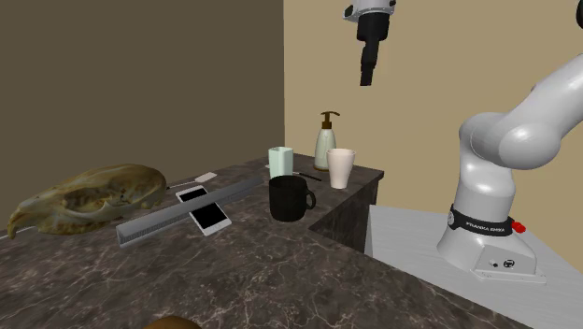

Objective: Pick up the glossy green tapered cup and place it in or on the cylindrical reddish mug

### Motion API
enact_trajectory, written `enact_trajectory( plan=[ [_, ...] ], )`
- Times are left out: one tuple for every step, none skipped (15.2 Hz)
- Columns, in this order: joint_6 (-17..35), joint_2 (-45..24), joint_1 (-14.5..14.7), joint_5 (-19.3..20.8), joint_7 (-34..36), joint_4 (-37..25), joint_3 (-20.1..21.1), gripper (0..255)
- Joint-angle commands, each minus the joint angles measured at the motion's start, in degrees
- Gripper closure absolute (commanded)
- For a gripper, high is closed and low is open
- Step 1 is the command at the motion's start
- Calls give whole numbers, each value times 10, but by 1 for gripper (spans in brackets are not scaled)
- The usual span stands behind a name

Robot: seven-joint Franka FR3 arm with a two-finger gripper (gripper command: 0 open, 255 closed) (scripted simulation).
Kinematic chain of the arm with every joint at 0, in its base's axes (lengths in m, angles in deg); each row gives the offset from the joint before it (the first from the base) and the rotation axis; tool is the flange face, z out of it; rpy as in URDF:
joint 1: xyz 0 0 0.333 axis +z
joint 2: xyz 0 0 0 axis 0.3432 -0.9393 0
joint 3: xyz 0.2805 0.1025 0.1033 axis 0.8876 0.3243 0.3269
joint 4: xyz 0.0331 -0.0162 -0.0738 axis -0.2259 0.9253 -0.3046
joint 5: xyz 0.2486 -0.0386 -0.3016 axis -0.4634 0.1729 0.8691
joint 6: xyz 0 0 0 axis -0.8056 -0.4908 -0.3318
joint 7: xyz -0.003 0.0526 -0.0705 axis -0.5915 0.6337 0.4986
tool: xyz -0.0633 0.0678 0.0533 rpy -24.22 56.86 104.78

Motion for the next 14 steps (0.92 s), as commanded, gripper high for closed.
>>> enact_trajectory(
  plan=[
    [0, 0, 0, 0, 0, 0, 0, 0],
    [15, -19, 1, 1, -3, -1, -2, 0],
    [30, -38, 2, 2, -6, -2, -4, 0],
    [45, -58, 3, 2, -8, -4, -6, 0],
    [59, -78, 4, 3, -11, -7, -8, 0],
    [72, -98, 5, 3, -14, -11, -10, 0],
    [86, -119, 6, 3, -17, -15, -12, 0],
    [99, -140, 7, 3, -20, -21, -14, 0],
    [111, -161, 9, 3, -23, -26, -16, 0],
    [123, -183, 10, 3, -26, -33, -18, 0],
    [134, -204, 11, 3, -29, -41, -20, 0],
    [145, -226, 12, 2, -33, -49, -21, 0],
    [155, -248, 13, 1, -36, -58, -23, 0],
    [165, -271, 13, 0, -39, -67, -24, 0]
  ],
)
